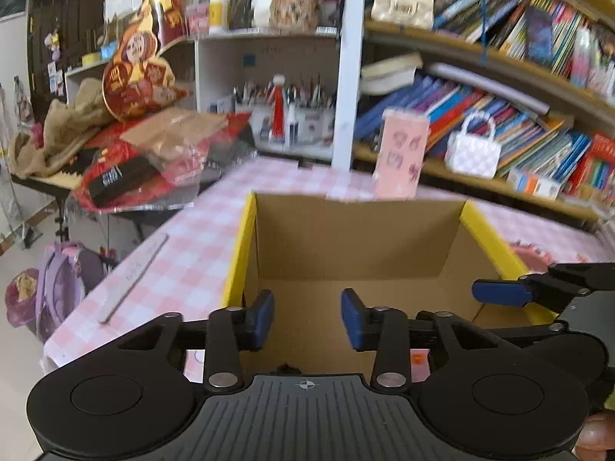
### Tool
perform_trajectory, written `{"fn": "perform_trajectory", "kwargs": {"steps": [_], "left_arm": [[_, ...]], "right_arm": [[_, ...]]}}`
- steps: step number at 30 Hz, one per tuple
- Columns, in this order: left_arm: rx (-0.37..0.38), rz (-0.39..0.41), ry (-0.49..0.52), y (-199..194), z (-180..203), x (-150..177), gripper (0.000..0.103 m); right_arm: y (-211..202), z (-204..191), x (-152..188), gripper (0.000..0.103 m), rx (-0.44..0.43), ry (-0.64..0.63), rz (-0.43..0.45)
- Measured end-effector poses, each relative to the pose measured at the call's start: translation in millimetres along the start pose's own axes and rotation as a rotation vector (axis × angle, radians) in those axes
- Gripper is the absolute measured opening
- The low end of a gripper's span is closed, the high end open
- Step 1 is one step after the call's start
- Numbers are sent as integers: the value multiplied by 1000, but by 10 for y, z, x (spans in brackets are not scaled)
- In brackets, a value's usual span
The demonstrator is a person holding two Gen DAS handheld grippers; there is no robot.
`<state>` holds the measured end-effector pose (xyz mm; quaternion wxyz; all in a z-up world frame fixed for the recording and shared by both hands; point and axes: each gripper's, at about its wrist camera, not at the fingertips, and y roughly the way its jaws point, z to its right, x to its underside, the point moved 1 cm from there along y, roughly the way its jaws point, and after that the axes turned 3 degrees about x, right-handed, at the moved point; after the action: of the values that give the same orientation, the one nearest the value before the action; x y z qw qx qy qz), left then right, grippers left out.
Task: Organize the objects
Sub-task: 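Lower the chick into the box and open the right tool while the left tool drops the binder clip in, then withdraw both tools from the box back toward the toy pile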
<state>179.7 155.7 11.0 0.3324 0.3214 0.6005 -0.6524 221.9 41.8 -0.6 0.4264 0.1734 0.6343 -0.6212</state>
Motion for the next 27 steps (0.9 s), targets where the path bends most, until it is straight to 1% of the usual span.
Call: {"fn": "perform_trajectory", "kwargs": {"steps": [1,2,7,11,13,16,27], "left_arm": [[1,15,-2,-67,3,-16,50],[3,34,-4,-148,2,-33,51],[19,109,-22,-527,-9,-47,66],[24,125,-38,-757,-45,24,71],[24,127,-38,-857,-59,94,77],[17,121,-41,-976,-95,222,80],[-6,84,-52,-1336,-230,634,81]], "right_arm": [[-60,2,-12,55,3,10,14],[-139,7,-23,56,6,22,30],[-514,-2,-15,60,28,69,97],[-786,-22,74,60,66,111,124],[-906,-51,138,60,82,128,132],[-1068,-114,268,60,98,151,135],[-1508,-410,797,60,206,233,109]]}}
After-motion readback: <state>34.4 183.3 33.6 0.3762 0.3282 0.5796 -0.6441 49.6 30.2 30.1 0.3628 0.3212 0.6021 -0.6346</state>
